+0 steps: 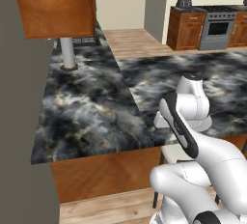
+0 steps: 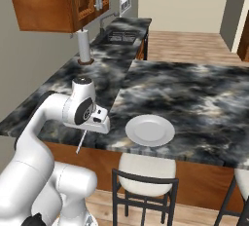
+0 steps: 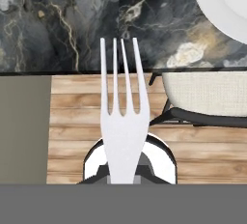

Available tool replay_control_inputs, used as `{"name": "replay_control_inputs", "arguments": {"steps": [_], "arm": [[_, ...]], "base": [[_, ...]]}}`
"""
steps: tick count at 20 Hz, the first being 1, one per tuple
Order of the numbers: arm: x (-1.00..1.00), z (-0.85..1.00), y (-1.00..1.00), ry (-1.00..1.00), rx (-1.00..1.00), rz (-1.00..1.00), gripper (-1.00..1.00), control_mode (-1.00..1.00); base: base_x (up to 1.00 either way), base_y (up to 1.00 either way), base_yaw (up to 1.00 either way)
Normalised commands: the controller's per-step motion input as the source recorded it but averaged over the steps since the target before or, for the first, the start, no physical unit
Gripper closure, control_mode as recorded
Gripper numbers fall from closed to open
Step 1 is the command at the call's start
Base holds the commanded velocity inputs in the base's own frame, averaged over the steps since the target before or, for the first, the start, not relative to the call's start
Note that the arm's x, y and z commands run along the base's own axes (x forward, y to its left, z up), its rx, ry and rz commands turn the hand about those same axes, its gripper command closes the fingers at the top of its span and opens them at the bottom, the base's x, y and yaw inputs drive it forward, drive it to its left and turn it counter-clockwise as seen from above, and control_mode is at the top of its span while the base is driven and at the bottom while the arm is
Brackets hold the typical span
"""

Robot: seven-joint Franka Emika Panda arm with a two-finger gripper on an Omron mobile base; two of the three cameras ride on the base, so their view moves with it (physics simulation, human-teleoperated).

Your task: Take the fork and place it on the left side of the plate. Then take the spoon and place it on the right side of the plate. Make sure they're directly next to the plate.

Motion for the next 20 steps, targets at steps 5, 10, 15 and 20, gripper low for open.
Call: {"name": "replay_control_inputs", "arguments": {"steps": [5,10,15,20], "arm": [[-0.03,0.00,0.00,0.00,0.00,0.00,1.00,-1.00],[0.59,-0.13,0.00,0.03,0.00,-0.01,1.00,-1.00],[0.77,-0.01,-0.22,0.07,0.00,0.00,1.00,-1.00],[0.57,-0.04,-0.35,0.10,-0.03,0.00,1.00,-1.00]], "base": [[0.00,0.00,0.00],[0.00,0.00,0.00],[0.00,0.00,0.00],[0.00,0.00,0.00]]}}
